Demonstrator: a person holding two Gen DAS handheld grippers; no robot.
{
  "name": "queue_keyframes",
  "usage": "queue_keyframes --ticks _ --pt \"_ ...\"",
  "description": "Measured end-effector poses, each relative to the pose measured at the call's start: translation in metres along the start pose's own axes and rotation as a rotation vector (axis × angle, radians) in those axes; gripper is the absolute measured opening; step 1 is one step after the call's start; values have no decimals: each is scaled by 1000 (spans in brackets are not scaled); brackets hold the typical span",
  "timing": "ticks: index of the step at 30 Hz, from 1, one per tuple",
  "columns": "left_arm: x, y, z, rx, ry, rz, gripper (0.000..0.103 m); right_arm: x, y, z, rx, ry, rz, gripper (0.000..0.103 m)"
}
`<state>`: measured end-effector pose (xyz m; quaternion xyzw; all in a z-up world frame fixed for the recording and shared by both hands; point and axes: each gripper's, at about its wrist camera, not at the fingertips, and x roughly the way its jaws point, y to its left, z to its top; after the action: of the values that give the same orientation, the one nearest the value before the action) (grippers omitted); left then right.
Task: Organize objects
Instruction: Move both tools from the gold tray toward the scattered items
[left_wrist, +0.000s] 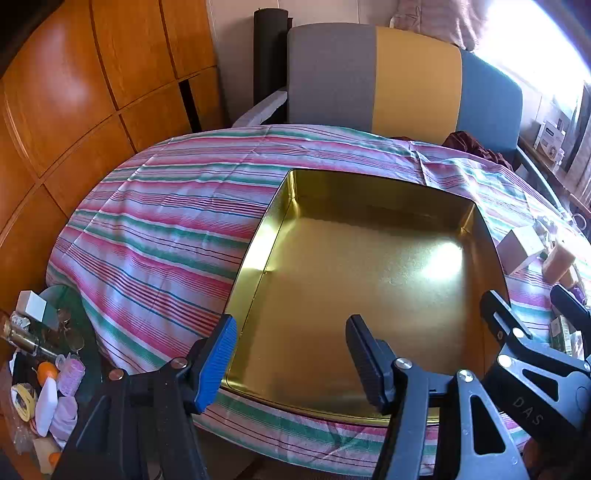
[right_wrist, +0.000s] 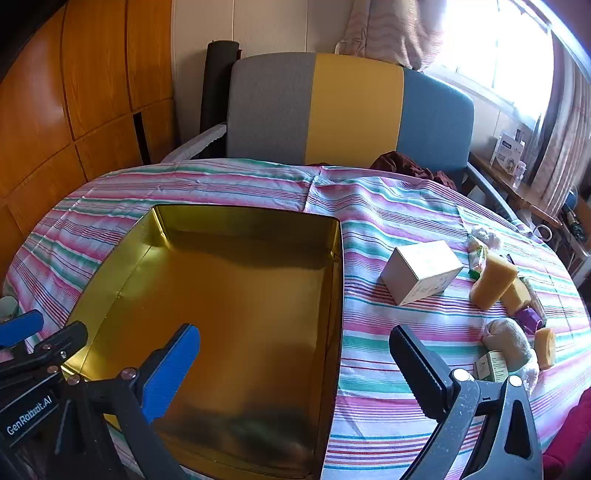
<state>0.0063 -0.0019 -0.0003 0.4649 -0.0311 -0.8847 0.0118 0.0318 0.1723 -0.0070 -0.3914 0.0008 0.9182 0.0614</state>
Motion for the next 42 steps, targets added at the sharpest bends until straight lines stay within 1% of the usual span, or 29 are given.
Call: queue_keyframes --ticks 5,10,13,15,16,19,21,24,27,29,30,31,33,34,36,37,38,39,40,42 --pt "-1 -1 0 4 2 -3 62 -3 -3 1 3 -5 5 103" --pt "-2 -7 -1 21 -2 -9 62 -10 -10 1 -5 -30 -10 103" --pt "-1 -14 -3 36 15 -55 62 -18 -22 0 -17 -58 -13 103" --pt "0 -21 -6 57 28 -109 62 -27 -37 -3 -17 -83 -40 103" --pt "0 -27 -8 70 38 -155 62 -30 -43 -3 -13 -89 -47 103" --pt "-1 -45 -17 113 52 -222 62 -36 -77 -13 39 -77 -84 103" --pt "-5 -61 -22 162 46 -213 62 -38 -105 -23 97 -58 -110 103" --pt "-10 -89 -31 267 22 -189 62 -40 -151 -39 190 -35 -153 103" --pt "-15 -112 -38 351 15 -193 62 -41 -197 -53 268 -20 -237 102" --pt "-21 -127 -41 402 -5 -202 62 -39 -231 -62 310 -5 -267 98" --pt "-25 -131 -43 417 -12 -211 62 -36 -245 -63 321 11 -268 94" --pt "-28 -137 -44 440 -19 -228 62 -31 -260 -64 336 33 -265 88" --pt "-33 -149 -46 478 -27 -256 62 -23 -284 -65 366 76 -263 79" --pt "-36 -154 -46 491 -30 -262 62 -17 -292 -65 378 99 -252 76" --pt "-41 -163 -45 505 -43 -264 62 -4 -306 -62 376 167 -213 75" --pt "-44 -168 -45 513 -53 -264 62 5 -311 -60 355 204 -188 70" --pt "-47 -174 -45 522 -61 -272 62 11 -314 -59 345 227 -182 67" --pt "-48 -179 -44 531 -64 -291 62 16 -317 -58 337 244 -173 62" --pt "-49 -182 -44 537 -63 -306 62 19 -319 -58 329 252 -163 54" --pt "-51 -191 -43 547 -52 -333 62 24 -324 -58 314 276 -159 49"
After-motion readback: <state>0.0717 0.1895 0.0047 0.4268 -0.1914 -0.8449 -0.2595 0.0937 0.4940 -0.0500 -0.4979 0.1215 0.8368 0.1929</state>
